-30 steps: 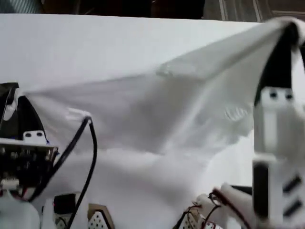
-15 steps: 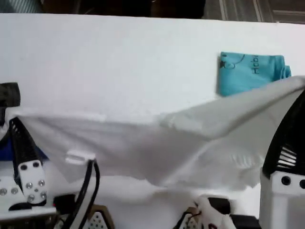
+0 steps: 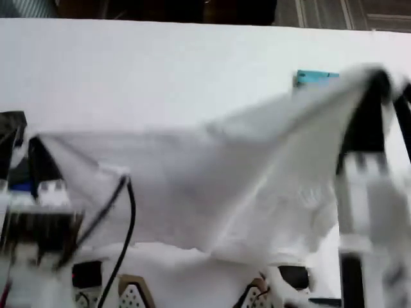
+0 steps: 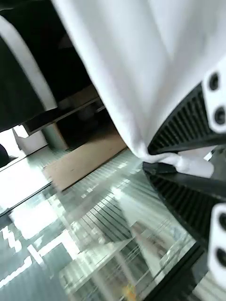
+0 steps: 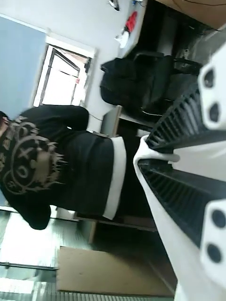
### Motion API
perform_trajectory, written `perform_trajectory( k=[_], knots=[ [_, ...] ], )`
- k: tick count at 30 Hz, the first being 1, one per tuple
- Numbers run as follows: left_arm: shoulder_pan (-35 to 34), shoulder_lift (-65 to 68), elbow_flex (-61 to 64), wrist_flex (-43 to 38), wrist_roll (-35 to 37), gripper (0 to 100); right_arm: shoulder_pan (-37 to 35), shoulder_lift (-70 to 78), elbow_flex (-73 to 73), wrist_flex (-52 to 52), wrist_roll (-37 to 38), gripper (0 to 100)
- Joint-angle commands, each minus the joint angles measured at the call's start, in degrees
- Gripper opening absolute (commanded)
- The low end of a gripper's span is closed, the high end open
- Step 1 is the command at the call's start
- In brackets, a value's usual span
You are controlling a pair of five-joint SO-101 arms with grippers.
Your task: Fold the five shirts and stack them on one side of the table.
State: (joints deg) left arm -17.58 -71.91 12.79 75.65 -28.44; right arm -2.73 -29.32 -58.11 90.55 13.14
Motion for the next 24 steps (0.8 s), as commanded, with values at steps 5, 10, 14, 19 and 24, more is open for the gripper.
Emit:
perform_trajectory(
  k=[5,10,14,19,24],
  knots=[
    [-0.09,12.48,8.57,-18.2,0.26,2,-0.57,11.21,19.08,-17.45,-0.09,1.8],
    [1.32,27.69,8.48,-26.64,0.0,2,-0.57,19.91,28.4,-28.53,0.18,1.8],
    [3.87,40.18,8.4,-33.67,0.0,2,-0.66,29.32,29.89,-34.59,0.09,1.8],
    [4.22,54.59,3.82,-39.91,0.09,2,-1.98,39.69,29.8,-38.99,0.18,1.8],
    [4.22,68.13,-9.1,-38.95,0.09,2,-3.03,45.85,26.64,-43.47,0.18,1.8]
  ],
)
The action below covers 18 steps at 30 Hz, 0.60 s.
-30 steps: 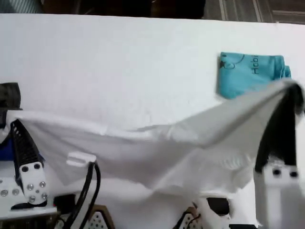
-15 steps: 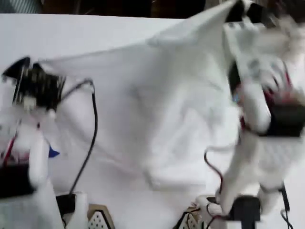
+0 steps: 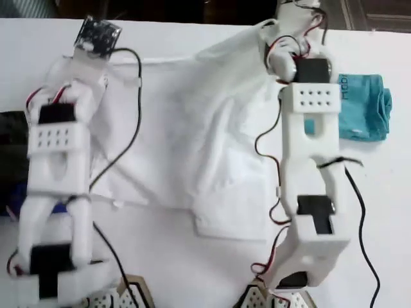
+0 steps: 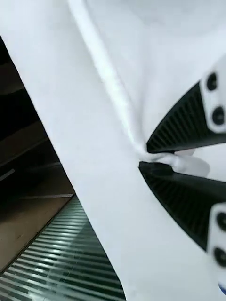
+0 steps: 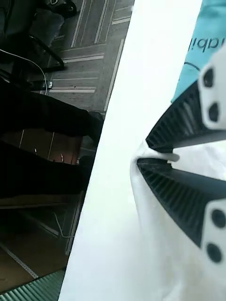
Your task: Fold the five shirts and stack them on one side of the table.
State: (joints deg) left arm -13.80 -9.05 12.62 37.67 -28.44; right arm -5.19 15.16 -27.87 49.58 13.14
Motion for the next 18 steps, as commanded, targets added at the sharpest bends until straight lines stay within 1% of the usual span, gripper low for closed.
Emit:
perform_trajectory(
  k=[1,5,9,13,18],
  knots=[
    [0.44,7.65,-12.09,0.35,0.09,2,-0.57,2.24,-5.71,-2.42,0.18,1.8],
    [0.44,16.53,-23.96,8.62,0.26,2,-0.57,6.9,-15.12,-0.84,0.26,1.8],
    [0.44,22.15,-33.27,18.9,0.35,2,-0.84,11.03,-22.95,8.13,0.26,1.8],
    [0.7,22.33,-40.48,28.92,0.35,2,-0.31,11.56,-31.56,18.42,0.26,1.8],
    [0.88,18.73,-47.96,41.76,0.44,2,1.1,11.56,-43.69,29.93,0.26,1.8]
  ],
)
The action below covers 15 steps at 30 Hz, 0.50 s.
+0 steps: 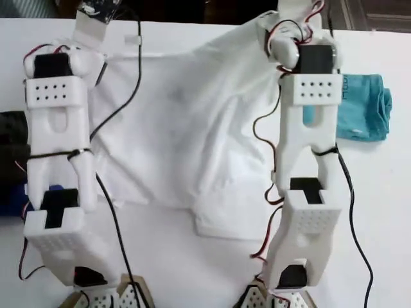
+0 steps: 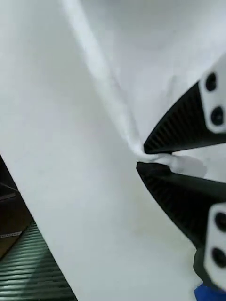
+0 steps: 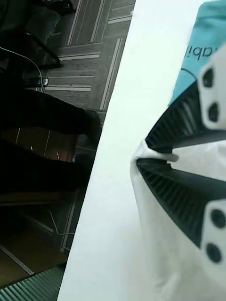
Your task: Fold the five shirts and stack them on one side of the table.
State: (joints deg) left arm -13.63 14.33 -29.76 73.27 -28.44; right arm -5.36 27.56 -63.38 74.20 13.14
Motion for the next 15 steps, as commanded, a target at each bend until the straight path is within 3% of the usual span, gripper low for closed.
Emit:
perform_trajectory(
  k=[1,8,11,15],
  knots=[
    [0.7,-6.07,-6.99,8.26,0.44,2,1.54,-0.84,-10.9,7.25,0.26,1.8],
    [0.53,-18.46,-11.21,22.86,0.44,2,2.42,-1.01,-32.62,21.41,0.26,1.8],
    [0.18,-23.38,-11.3,28.13,2.2,2,2.51,-5.76,-31.3,24.75,0.09,1.8],
    [-1.05,-31.74,-9.63,28.92,2.99,2,2.15,-14.46,-31.21,25.1,0.35,1.8]
  ],
)
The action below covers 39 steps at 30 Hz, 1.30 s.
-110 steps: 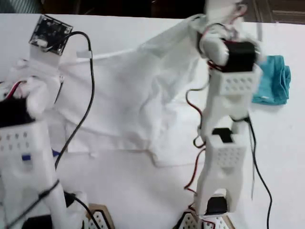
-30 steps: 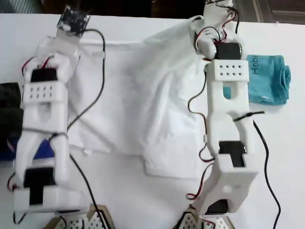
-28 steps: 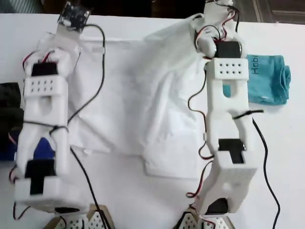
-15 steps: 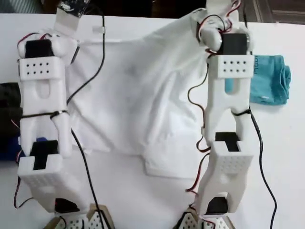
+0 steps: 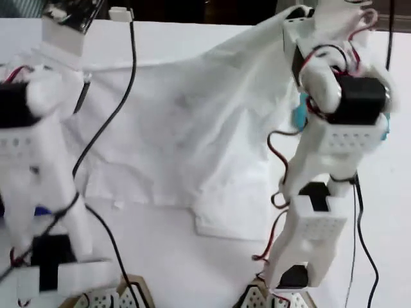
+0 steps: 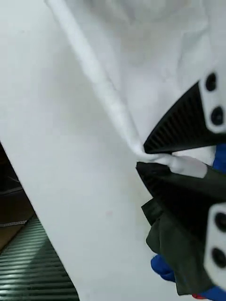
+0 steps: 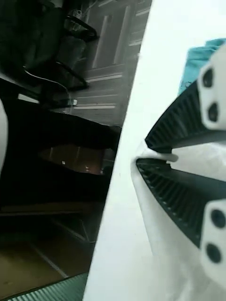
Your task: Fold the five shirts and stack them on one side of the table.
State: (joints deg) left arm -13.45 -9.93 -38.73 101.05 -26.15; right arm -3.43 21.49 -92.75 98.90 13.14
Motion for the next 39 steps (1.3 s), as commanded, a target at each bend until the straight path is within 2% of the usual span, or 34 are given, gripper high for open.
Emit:
perform_trajectory(
  k=[1,10,20,27,31,39],
  knots=[
    [-1.41,-9.67,0.66,1.14,0.7,2,0.13,-10.68,-1.41,0.4,0.62,1.8],
    [-4.66,-31.82,22.11,0.53,0.97,2,-0.04,-25.89,-1.14,0.66,6.86,1.8],
    [-10.29,-46.59,24.13,0.79,0.62,2,-0.04,-36.97,-1.05,1.89,8.0,1.8],
    [-10.55,-50.02,25.54,0.79,0.62,2,-0.04,-39.34,-1.05,1.36,9.05,1.8],
    [-10.55,-50.2,28.62,0.44,0.62,2,0.04,-38.64,-0.35,-3.82,11.87,1.8],
    [-10.55,-50.37,28.88,0.35,0.62,2,-0.4,-43.65,8.18,-4.44,10.37,1.8]
  ],
)
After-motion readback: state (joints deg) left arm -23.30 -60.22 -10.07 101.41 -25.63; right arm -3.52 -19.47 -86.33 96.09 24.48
